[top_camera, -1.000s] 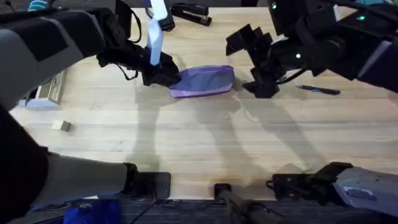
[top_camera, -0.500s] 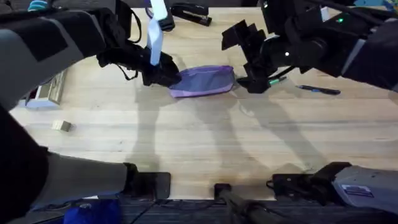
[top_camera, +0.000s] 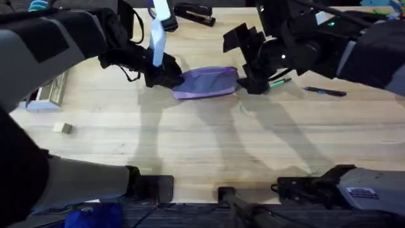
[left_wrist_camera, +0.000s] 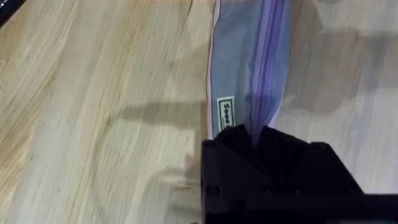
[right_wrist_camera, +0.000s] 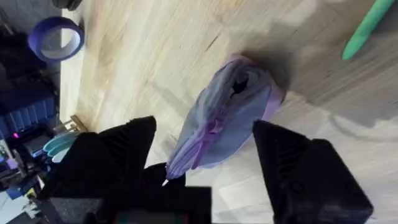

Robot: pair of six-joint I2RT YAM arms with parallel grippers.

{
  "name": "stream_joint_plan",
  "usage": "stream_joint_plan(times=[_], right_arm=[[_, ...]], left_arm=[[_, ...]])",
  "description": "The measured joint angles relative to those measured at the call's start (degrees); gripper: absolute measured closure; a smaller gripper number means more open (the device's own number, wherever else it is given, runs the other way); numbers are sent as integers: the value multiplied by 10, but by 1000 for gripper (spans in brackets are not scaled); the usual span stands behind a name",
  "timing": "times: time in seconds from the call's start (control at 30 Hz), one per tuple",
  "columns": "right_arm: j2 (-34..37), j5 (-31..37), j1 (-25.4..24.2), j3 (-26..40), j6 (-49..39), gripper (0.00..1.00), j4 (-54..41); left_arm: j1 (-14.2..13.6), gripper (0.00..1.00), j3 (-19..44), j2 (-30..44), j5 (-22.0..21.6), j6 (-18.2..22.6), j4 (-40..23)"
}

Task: Unzip the bag, pick up the pens from the table one at a time and place them inside, then zip the bag closed.

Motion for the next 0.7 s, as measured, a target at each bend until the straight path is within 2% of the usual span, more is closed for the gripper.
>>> stream_joint_plan(times=[0.47, 0.63, 0.7], right_arm=[[6, 22, 14, 0, 19, 109, 24], [18, 21, 27, 0, 51, 229, 30], [18, 21, 28, 0, 58, 320, 33]], left_arm=[[0, 959, 0, 0, 0, 0, 0], [0, 959, 0, 0, 0, 0, -1], [0, 959, 0, 0, 0, 0, -3]])
